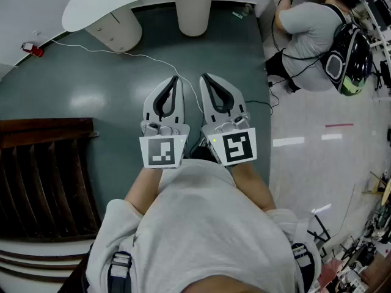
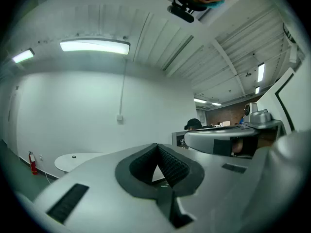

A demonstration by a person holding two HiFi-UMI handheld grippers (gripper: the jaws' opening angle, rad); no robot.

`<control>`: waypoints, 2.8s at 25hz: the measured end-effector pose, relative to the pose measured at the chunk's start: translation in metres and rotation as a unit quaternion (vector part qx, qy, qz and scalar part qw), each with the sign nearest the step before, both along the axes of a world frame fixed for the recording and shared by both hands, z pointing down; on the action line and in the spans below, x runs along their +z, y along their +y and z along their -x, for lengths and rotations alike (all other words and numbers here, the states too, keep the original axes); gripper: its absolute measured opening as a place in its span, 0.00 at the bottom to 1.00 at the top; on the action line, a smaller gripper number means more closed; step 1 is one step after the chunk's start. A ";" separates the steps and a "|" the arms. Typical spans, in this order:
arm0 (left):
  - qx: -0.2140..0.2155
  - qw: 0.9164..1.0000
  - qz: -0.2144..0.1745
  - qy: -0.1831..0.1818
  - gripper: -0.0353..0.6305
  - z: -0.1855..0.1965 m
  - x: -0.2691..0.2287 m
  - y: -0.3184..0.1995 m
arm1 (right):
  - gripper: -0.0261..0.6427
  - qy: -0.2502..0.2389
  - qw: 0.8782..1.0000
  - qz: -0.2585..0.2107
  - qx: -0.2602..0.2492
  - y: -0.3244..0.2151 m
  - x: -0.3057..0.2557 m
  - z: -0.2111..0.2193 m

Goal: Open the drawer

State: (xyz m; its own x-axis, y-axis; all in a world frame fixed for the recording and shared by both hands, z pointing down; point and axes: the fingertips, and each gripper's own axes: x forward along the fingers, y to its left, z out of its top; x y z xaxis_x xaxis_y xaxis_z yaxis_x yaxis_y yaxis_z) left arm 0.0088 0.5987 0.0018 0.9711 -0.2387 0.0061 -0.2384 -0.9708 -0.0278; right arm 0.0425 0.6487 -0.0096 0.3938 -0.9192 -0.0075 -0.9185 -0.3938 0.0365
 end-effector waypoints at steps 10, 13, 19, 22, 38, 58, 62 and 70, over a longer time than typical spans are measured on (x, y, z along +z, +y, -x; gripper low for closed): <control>-0.057 0.998 0.006 -0.017 0.06 0.011 0.013 -0.035 | 0.06 -0.026 0.998 0.016 -0.059 -0.032 0.019 0.004; -0.072 0.997 0.002 -0.020 0.06 0.013 0.018 -0.059 | 0.06 -0.022 0.995 0.021 -0.099 -0.065 0.023 0.010; -0.131 0.991 0.002 -0.021 0.06 0.044 0.021 -0.126 | 0.06 -0.015 0.989 0.017 -0.149 -0.139 0.021 0.033; -0.174 0.984 0.001 -0.021 0.06 0.076 0.018 -0.166 | 0.06 -0.015 0.981 0.020 -0.193 -0.183 0.024 0.062; -0.231 0.972 0.044 -0.027 0.06 0.153 0.049 -0.317 | 0.06 -0.019 0.963 0.056 -0.262 -0.342 0.044 0.137; -0.236 0.969 0.052 -0.039 0.06 0.054 0.070 -0.423 | 0.06 -0.054 0.959 0.059 -0.273 -0.449 0.058 0.036; -0.241 0.968 0.047 -0.057 0.06 0.007 0.079 -0.448 | 0.06 -0.054 0.957 0.083 -0.273 -0.473 0.070 -0.016; -0.261 0.961 0.048 -0.080 0.06 -0.052 0.114 -0.501 | 0.06 -0.062 0.943 0.093 -0.315 -0.529 0.111 -0.073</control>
